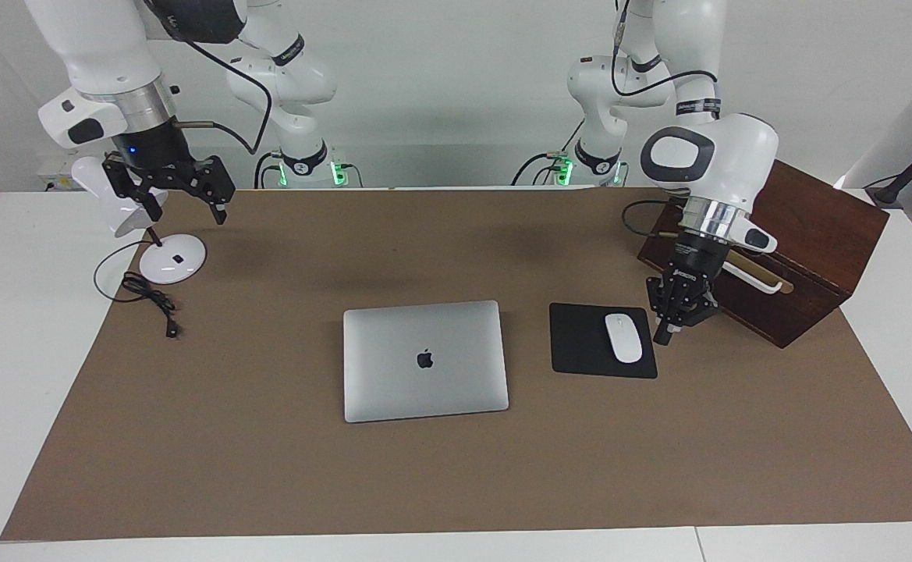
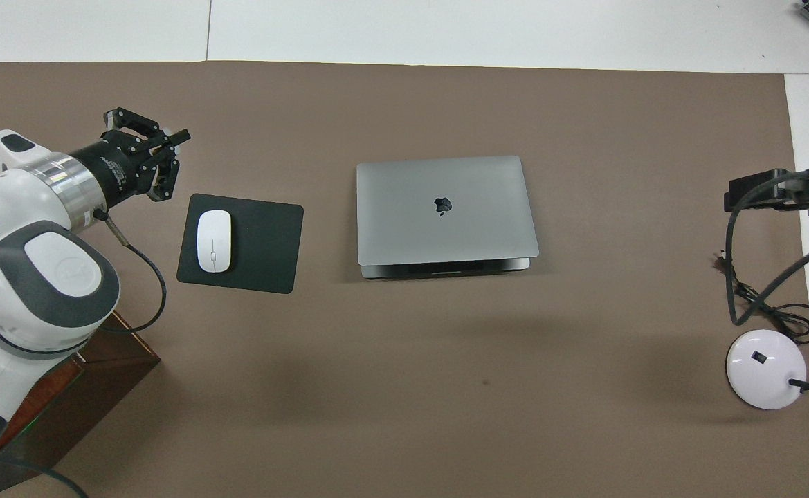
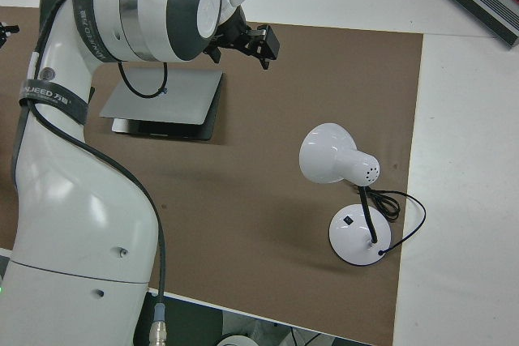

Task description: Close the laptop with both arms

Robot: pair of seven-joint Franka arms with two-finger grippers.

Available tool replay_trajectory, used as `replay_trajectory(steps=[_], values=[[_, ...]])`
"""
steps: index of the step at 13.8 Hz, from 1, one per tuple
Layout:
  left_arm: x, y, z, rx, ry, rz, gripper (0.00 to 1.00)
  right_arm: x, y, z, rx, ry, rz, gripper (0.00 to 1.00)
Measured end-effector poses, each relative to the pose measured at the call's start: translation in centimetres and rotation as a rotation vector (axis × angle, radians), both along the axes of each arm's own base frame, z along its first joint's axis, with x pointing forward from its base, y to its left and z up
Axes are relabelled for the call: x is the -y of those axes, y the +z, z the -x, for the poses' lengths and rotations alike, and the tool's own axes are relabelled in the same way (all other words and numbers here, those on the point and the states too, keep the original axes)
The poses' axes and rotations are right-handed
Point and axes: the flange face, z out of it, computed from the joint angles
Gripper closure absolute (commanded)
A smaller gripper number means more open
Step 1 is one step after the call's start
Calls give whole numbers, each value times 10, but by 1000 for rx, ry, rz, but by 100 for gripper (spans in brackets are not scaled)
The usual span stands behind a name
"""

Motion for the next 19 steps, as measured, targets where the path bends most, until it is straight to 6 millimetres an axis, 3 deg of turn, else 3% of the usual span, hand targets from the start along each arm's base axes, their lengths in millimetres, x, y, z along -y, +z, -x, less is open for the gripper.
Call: replay_trajectory(steps=[4, 7, 10, 13, 16, 19], values=[[-35, 22, -20, -18, -313, -340, 100, 1, 0, 0, -1, 41, 4, 0], [-43, 40, -30, -95, -582, -632, 100, 3, 0, 0, -2, 40, 4, 0], [-53, 42, -29, -139, -832, -735, 100, 4, 0, 1, -1, 38, 4, 0], [-67, 51, -20, -227, -1045, -792, 100, 2, 2, 2, 3, 43, 5, 0], [-68, 60, -7, -325, -1133, -767, 100, -1, 6, 4, 10, 48, 5, 0], [-76, 93, 30, -399, -1200, -721, 100, -1, 7, 4, 10, 47, 5, 0]])
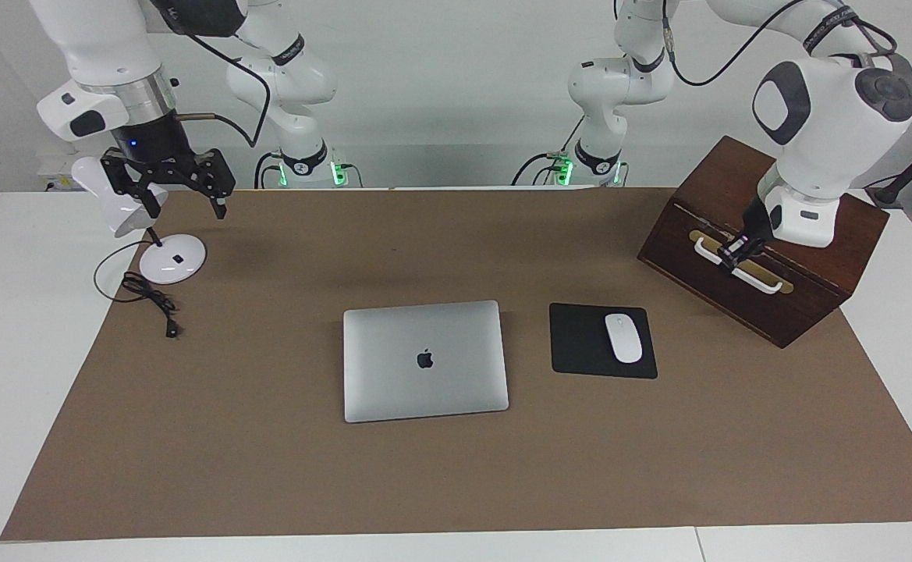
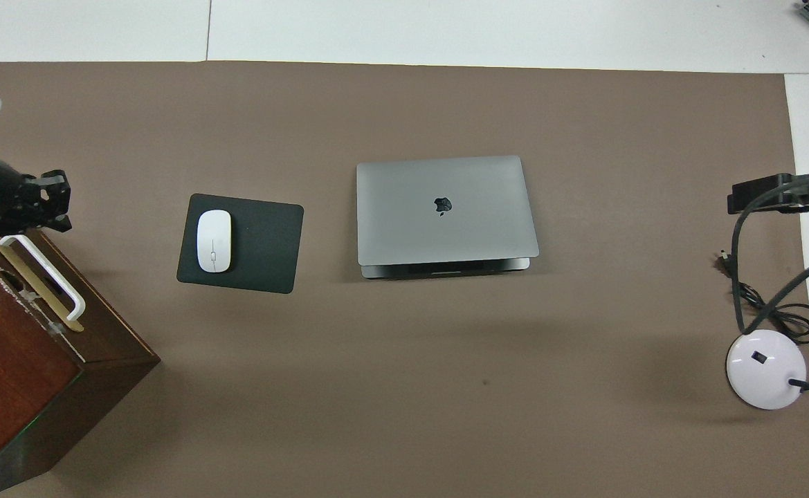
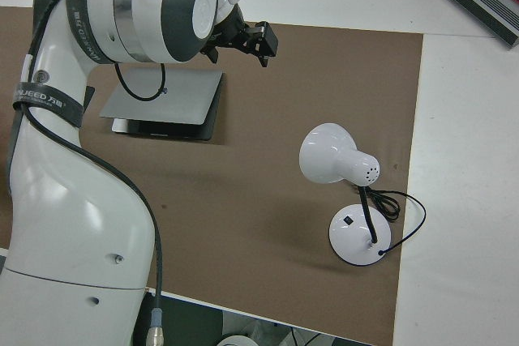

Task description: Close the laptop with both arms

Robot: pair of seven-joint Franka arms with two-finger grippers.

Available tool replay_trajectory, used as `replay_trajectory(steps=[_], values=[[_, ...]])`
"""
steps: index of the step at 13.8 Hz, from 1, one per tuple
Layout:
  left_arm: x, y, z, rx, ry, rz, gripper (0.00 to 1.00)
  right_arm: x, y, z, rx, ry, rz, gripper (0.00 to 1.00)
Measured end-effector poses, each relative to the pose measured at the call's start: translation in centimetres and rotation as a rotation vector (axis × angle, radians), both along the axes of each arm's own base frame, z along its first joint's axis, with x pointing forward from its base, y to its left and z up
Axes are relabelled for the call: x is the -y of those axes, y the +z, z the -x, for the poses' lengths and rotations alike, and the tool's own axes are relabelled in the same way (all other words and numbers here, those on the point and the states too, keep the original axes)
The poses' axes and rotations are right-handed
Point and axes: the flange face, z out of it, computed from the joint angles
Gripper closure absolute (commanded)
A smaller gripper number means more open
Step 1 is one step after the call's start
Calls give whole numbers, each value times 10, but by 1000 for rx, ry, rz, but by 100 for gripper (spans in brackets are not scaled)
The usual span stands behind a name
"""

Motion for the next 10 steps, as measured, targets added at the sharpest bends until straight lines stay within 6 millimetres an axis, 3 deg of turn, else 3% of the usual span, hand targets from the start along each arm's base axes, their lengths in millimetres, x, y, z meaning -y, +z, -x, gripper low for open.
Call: replay_trajectory(steps=[3, 5, 6, 7, 10], values=[[-21, 36, 43, -88, -28, 11, 100, 1, -1, 0, -1, -2, 0, 0], [-28, 49, 61, -118, -18, 15, 100, 5, -2, -1, -3, -9, 0, 0], [-32, 51, 64, -122, -11, 14, 84, 6, -2, -1, -4, -11, 0, 0], [-36, 51, 65, -129, -5, 4, 2, 7, -2, -1, -4, -12, 0, 0], [-41, 48, 66, -140, -1, -25, 0, 6, -2, -1, -4, -10, 0, 0]])
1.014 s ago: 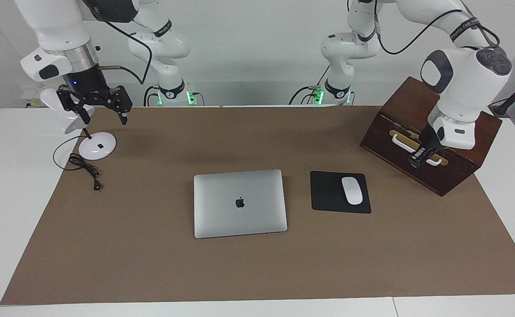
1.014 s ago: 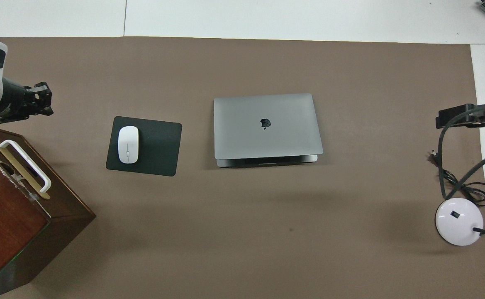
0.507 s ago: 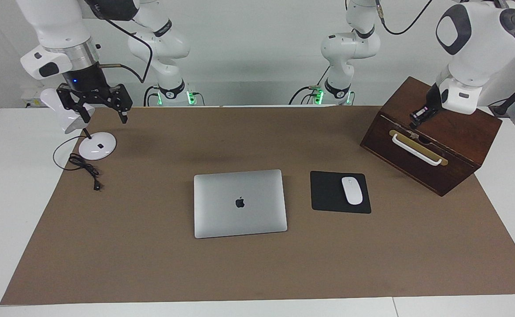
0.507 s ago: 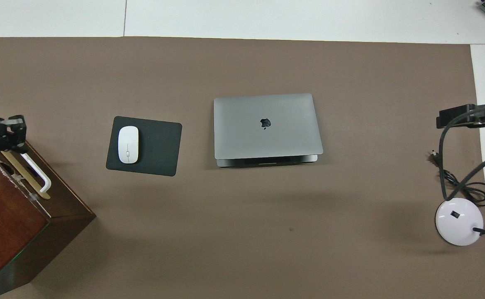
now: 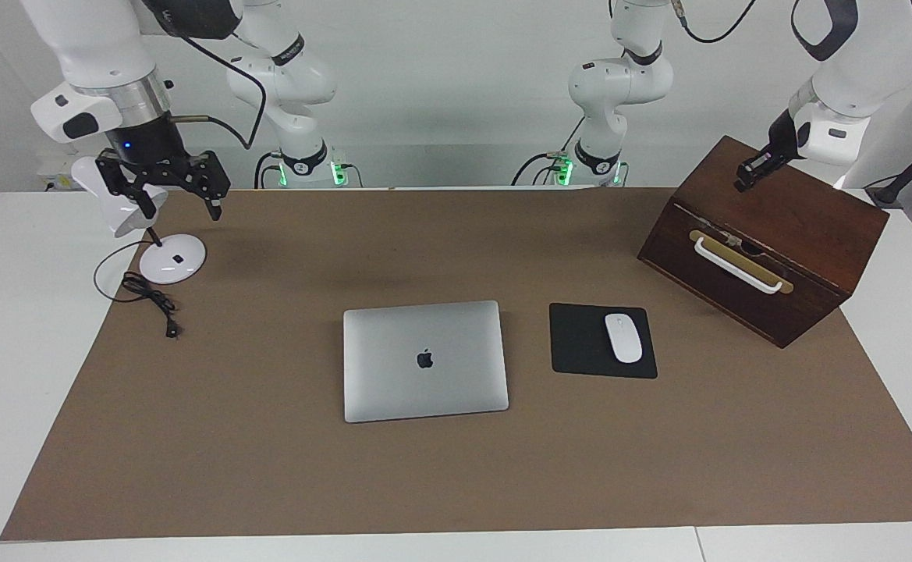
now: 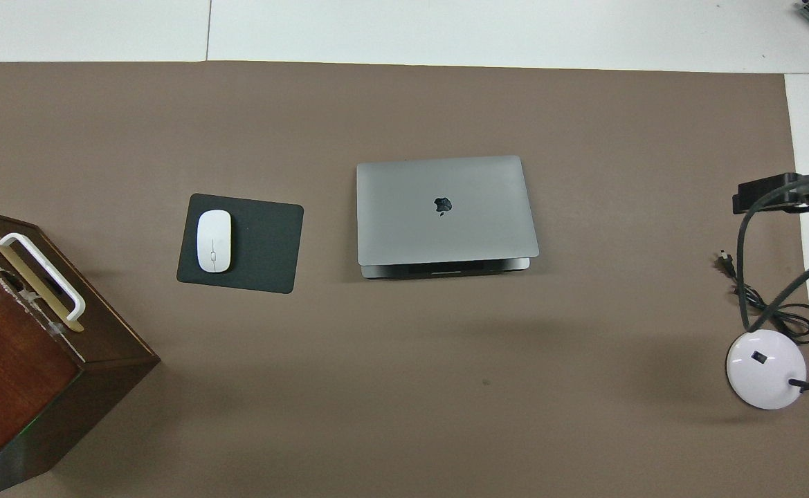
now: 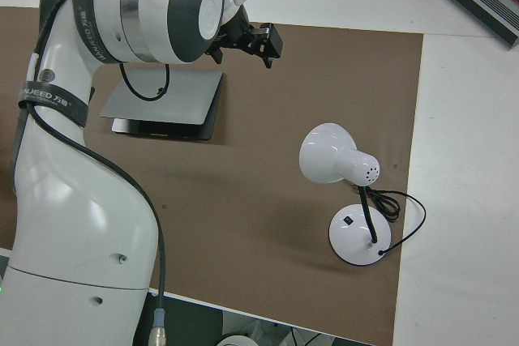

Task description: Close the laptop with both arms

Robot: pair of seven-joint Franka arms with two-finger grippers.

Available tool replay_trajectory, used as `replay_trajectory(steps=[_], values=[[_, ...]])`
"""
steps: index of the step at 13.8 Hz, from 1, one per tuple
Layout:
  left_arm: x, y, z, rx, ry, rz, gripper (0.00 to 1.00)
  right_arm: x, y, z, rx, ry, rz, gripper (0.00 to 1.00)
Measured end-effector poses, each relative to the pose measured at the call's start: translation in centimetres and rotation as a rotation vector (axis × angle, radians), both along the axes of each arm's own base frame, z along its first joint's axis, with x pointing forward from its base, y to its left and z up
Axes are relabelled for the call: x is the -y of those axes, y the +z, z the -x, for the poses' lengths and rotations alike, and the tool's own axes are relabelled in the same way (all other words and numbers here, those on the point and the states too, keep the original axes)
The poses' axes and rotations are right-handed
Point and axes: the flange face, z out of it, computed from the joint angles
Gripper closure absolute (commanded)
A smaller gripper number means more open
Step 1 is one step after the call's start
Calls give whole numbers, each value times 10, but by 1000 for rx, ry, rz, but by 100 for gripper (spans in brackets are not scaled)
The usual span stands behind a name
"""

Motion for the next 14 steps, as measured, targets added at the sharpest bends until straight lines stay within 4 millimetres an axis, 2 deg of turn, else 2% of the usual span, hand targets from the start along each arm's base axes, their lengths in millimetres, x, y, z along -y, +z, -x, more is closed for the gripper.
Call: replay_trajectory(steps=[4, 7, 10, 14], values=[[0, 1, -4, 30, -1, -4, 0, -6, 0, 0, 0, 11, 0, 0], [1, -2, -14, 102, -8, -10, 0, -6, 0, 0, 0, 10, 0, 0], [11, -10, -28, 200, -46, -13, 0, -5, 0, 0, 0, 8, -8, 0], [23, -11, -30, 206, -132, -4, 0, -12, 0, 0, 0, 7, -78, 0]])
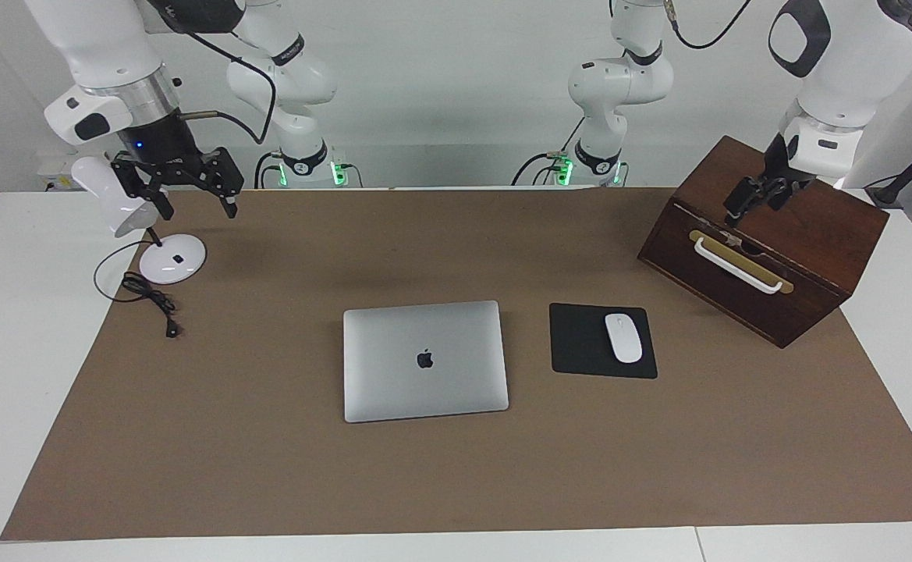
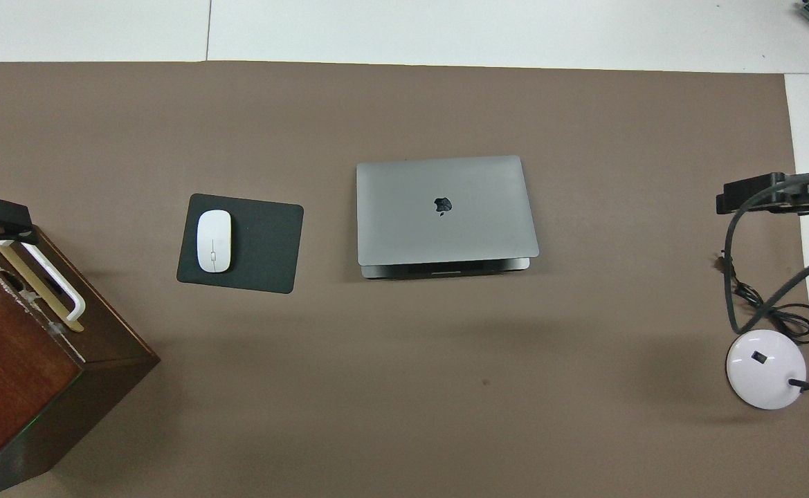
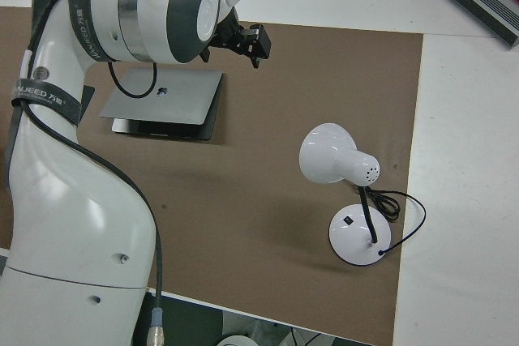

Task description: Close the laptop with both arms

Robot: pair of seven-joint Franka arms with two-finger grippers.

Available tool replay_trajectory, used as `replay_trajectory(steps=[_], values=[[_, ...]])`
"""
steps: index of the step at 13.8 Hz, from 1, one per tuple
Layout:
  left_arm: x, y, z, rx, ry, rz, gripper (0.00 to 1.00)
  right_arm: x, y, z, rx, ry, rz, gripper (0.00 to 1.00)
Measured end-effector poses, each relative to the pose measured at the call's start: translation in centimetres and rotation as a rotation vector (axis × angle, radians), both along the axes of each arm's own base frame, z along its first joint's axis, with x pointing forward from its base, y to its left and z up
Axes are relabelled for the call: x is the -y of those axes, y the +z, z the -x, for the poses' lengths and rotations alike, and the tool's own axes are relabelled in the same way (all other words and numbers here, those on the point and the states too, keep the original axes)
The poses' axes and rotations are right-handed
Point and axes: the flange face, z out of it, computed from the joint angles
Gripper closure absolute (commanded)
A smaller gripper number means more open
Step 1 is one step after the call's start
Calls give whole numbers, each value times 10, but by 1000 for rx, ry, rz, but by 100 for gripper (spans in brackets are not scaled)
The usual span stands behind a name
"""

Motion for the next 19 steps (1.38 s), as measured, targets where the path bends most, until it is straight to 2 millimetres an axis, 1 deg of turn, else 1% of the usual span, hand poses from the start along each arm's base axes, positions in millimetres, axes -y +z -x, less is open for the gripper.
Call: replay_trajectory(steps=[4, 8, 11, 13, 17, 19], values=[[4, -3, -5, 35, -81, 3, 0, 0, 0, 0, 0, 0, -1, 0], [5, -9, -8, 33, -87, 16, 0, 0, -1, 0, -7, 0, -1, 0], [8, -7, -7, 35, -95, 18, 0, 0, -3, 2, -22, 1, -1, 0], [15, 0, -3, 42, -110, 18, 0, 0, -4, 4, -37, 1, -1, 0], [24, 23, 7, 44, -129, 17, 0, 0, -4, 4, -40, 2, -1, 0], [29, 27, 7, 47, -139, 16, 0, 0, -4, 4, -40, 2, -1, 0]])
